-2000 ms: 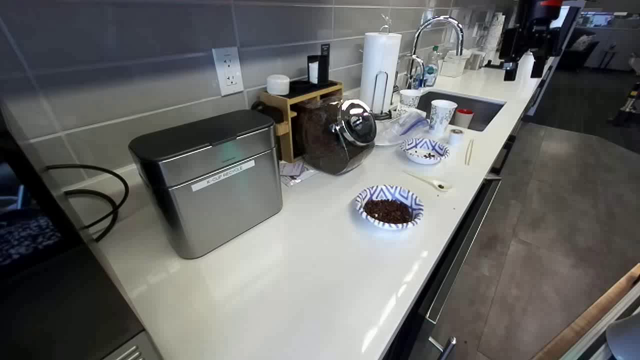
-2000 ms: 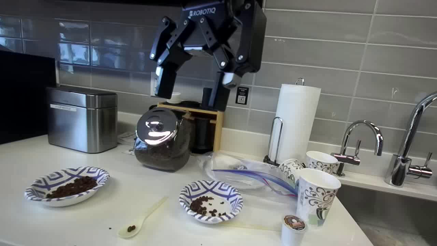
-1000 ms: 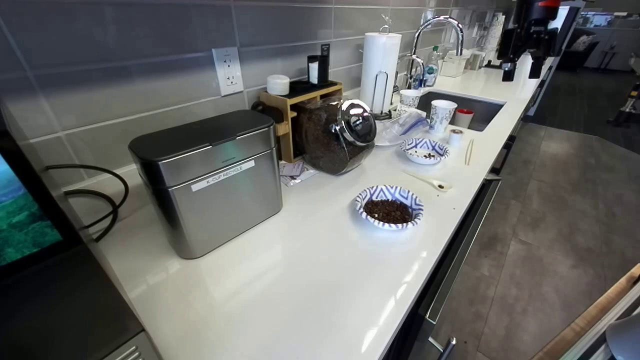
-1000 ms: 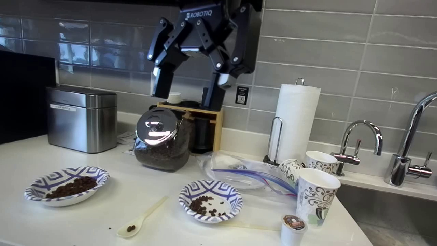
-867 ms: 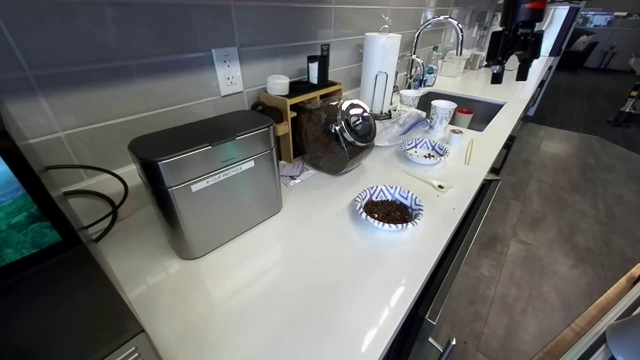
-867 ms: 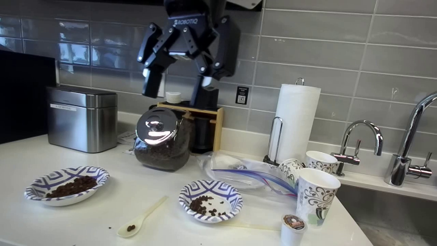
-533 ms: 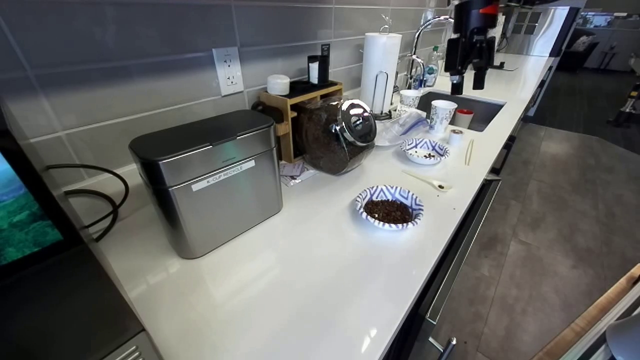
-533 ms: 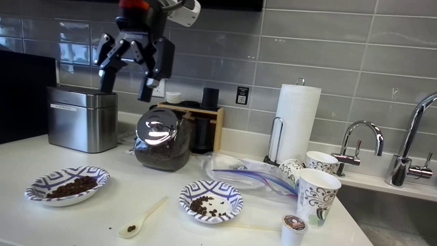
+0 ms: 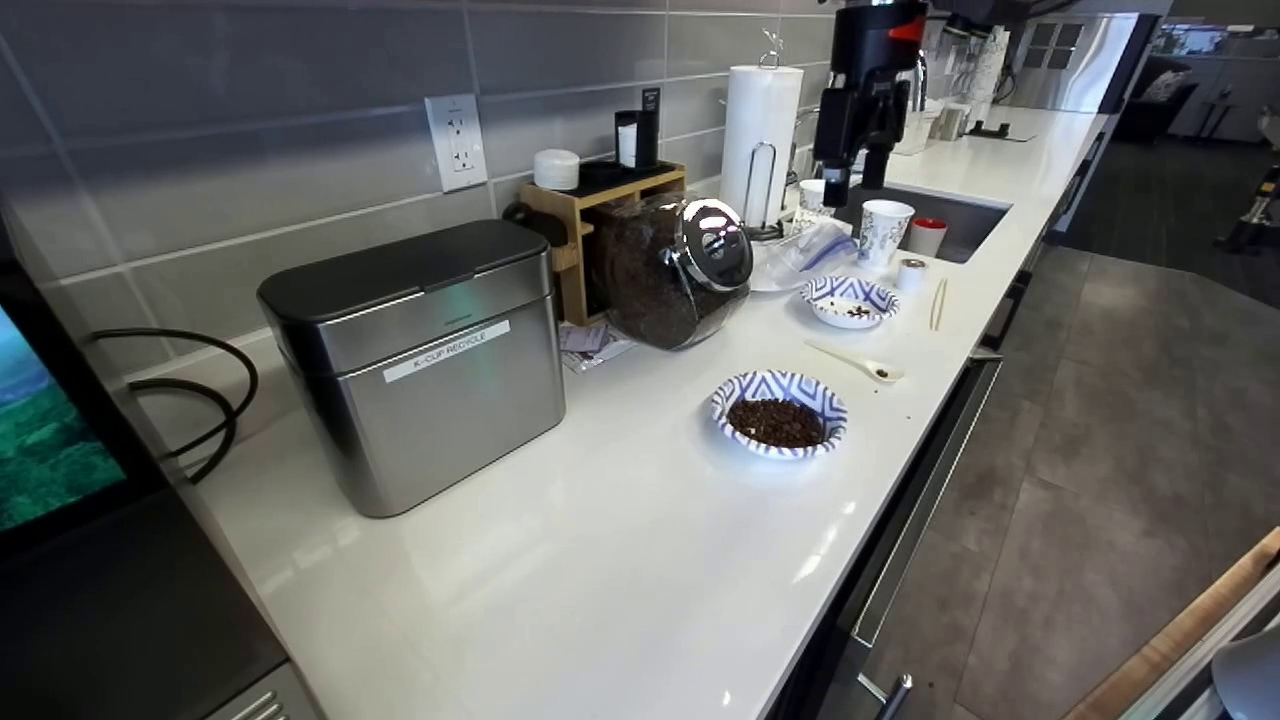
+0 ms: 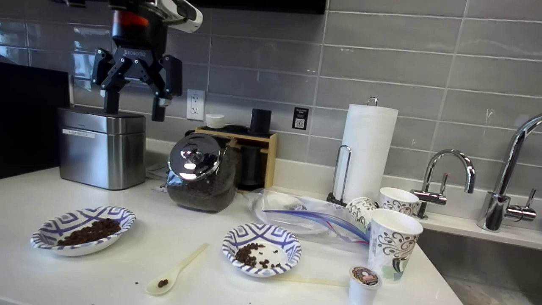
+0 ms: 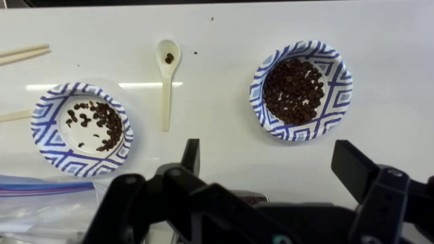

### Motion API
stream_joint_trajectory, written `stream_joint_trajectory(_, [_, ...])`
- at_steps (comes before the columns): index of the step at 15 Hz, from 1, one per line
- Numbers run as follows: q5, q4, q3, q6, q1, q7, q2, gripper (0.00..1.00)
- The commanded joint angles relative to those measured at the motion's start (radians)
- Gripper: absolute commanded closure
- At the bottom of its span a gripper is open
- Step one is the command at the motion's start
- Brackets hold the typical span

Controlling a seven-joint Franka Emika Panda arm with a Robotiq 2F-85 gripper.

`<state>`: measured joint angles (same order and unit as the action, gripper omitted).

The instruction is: Place some coffee beans from the bowl on the left on the spoon.

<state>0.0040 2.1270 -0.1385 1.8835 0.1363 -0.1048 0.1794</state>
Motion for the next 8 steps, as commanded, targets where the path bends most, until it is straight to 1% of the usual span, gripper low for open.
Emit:
stream_joint_trajectory(1, [0.004,0.009,-0.005,0.030,0.012,-0.008,-0.002,0.00])
stream_joint_trajectory(8, [0.004,0.009,-0.004,0.038,0.014,-0.009,-0.003,0.00])
